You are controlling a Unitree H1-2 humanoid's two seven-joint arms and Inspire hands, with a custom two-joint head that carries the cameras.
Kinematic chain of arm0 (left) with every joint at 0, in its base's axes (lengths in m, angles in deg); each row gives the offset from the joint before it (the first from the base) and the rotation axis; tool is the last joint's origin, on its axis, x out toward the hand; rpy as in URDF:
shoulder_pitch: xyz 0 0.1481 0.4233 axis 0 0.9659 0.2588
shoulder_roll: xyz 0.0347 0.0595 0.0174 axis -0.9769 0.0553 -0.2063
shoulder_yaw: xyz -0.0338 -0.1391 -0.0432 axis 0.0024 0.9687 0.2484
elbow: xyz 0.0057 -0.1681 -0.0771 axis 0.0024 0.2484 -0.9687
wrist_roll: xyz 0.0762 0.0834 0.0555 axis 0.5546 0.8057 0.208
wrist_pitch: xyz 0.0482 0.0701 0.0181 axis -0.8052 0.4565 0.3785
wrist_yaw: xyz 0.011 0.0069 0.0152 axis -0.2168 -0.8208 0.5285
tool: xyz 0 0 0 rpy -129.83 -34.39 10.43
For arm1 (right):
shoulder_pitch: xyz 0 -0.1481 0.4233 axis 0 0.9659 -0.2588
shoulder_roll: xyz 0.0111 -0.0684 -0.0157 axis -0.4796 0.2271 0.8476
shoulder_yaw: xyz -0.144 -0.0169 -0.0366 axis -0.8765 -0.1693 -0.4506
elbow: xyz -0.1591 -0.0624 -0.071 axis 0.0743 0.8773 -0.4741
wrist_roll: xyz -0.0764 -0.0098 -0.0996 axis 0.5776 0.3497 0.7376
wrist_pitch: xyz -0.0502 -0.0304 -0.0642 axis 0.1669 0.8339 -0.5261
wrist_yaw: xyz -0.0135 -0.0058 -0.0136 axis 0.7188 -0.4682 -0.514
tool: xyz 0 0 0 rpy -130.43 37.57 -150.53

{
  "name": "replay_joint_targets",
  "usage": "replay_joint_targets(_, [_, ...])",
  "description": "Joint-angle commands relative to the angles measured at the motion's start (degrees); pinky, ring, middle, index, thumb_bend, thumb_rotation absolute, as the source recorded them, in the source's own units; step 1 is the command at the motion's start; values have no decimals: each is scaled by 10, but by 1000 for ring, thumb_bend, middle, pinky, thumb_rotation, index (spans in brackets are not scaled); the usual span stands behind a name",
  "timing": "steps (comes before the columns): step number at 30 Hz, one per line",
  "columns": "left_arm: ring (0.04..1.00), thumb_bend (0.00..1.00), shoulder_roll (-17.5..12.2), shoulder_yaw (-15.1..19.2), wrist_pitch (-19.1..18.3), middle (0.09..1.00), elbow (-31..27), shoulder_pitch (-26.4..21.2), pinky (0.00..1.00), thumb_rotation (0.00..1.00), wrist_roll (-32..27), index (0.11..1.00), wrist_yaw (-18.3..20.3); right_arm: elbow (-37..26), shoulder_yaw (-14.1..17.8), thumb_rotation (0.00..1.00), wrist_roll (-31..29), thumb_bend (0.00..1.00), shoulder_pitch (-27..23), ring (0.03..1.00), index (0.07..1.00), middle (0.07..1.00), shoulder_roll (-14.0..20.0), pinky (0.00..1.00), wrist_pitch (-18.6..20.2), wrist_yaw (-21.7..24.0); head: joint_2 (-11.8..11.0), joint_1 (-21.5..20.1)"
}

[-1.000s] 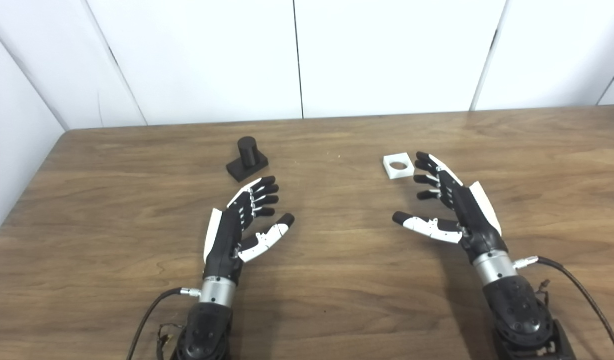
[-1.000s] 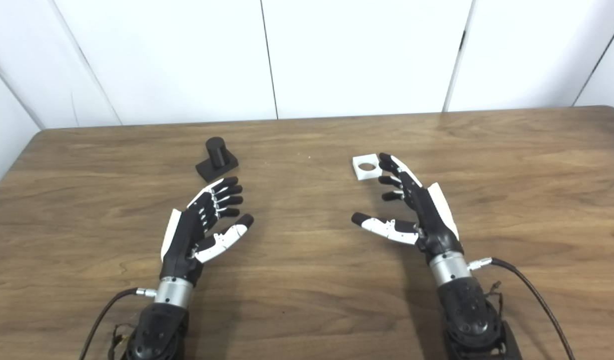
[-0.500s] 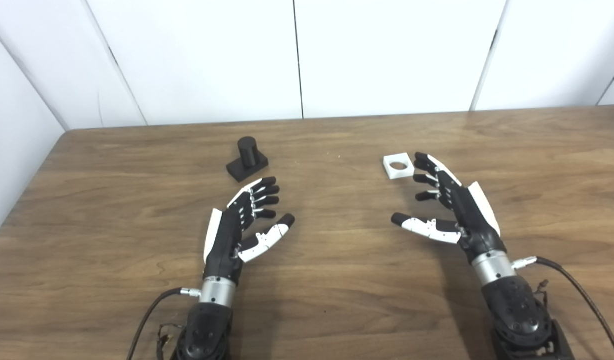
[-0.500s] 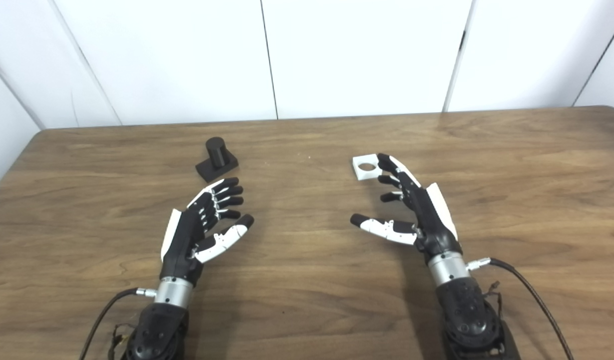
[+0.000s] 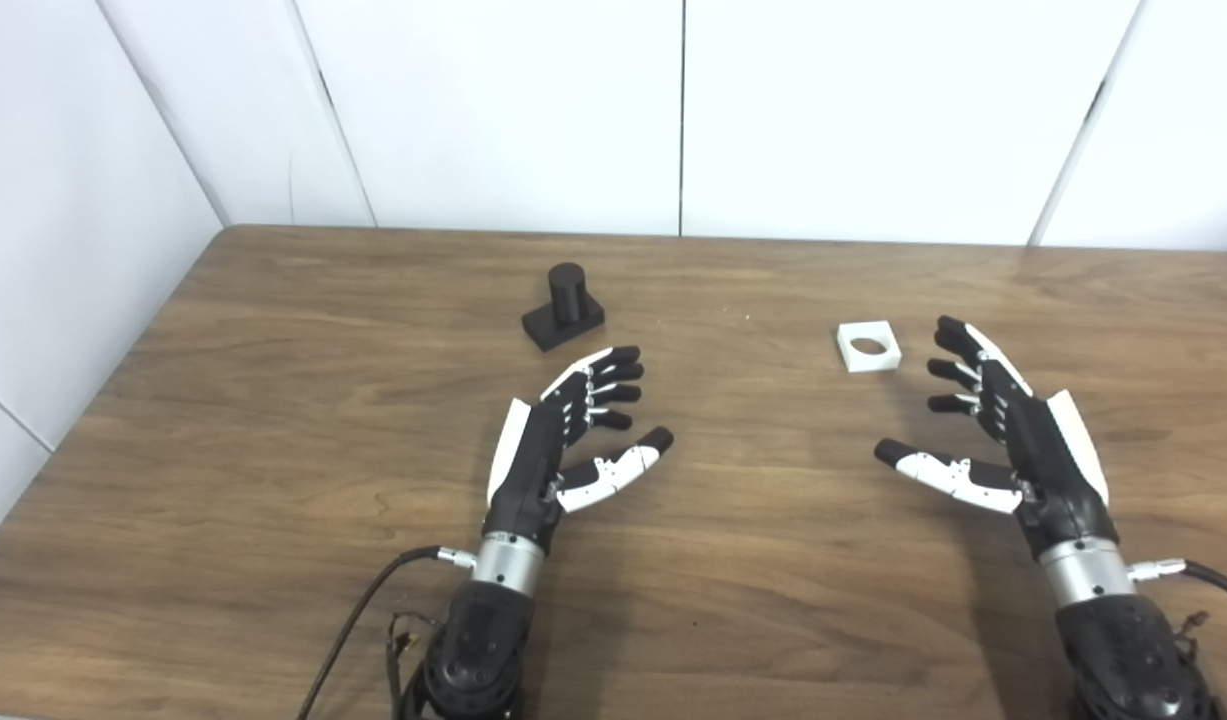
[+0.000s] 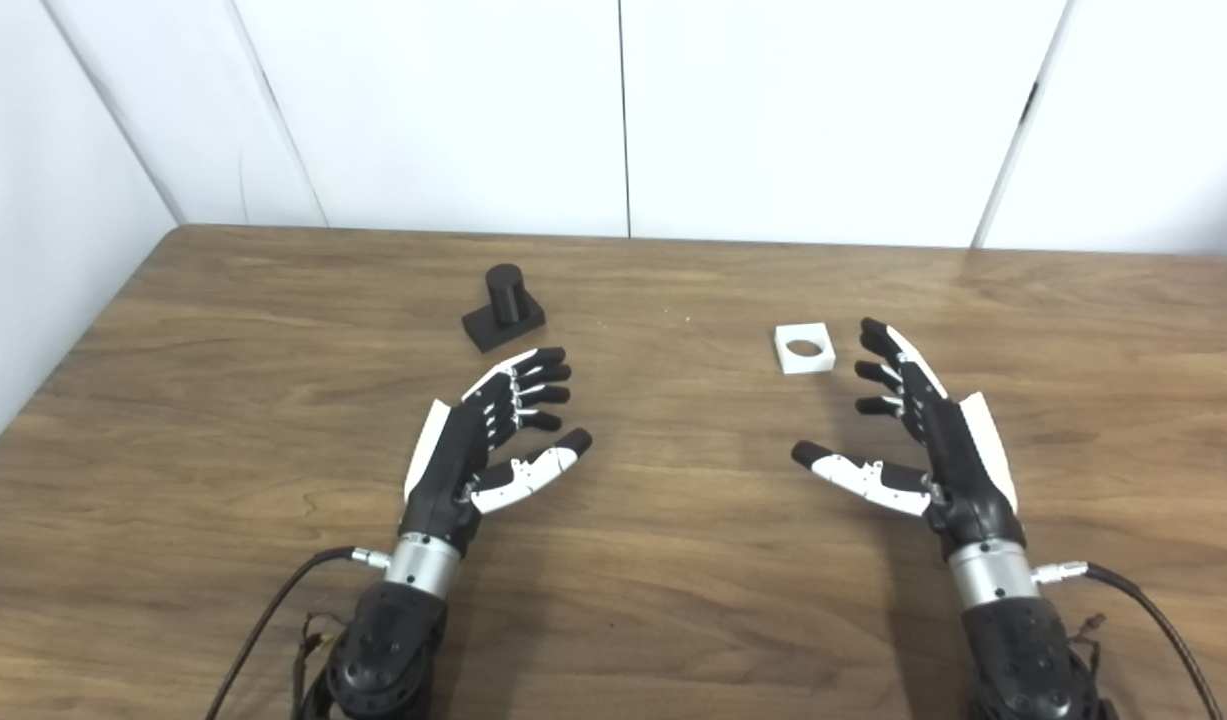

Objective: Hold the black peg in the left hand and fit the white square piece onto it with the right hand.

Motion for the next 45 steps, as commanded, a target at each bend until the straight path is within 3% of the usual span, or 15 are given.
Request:
replay_joint_targets(1, [742, 593, 0, 2, 15, 786, 0, -12, 646, 203, 5, 780, -10, -12, 4, 206, -9, 746, -13, 830, 908, 898, 2, 696, -18, 2, 0, 0])
replay_joint_targets(10, [744, 599, -12, 11, 0, 786, -10, -26, 654, 172, 33, 769, -18, -20, 1, 178, -5, 745, -11, 834, 895, 890, 1, 682, -11, 3, 1, 0])
replay_joint_targets(17, [730, 620, -31, 22, -63, 769, -46, -58, 615, 254, 113, 745, -40, -22, 0, 187, -2, 746, -13, 823, 897, 890, 2, 691, -9, 3, 1, -1])
replay_joint_targets(26, [735, 649, -57, 35, -109, 772, -63, -92, 609, 247, 143, 743, -38, -25, 1, 178, -1, 740, -13, 823, 894, 892, 0, 680, -9, 2, 1, -4])
replay_joint_targets(36, [735, 664, -86, 25, -117, 764, -55, -122, 617, 242, 200, 740, -48, -22, 4, 171, 1, 734, -12, 820, 891, 892, 0, 683, -12, -1, 1, -5])
replay_joint_targets(45, [762, 684, -114, 18, -145, 803, -38, -155, 636, 315, 278, 765, -62, -19, 8, 173, 0, 738, -12, 813, 886, 889, 1, 672, -14, -2, -2, -6])
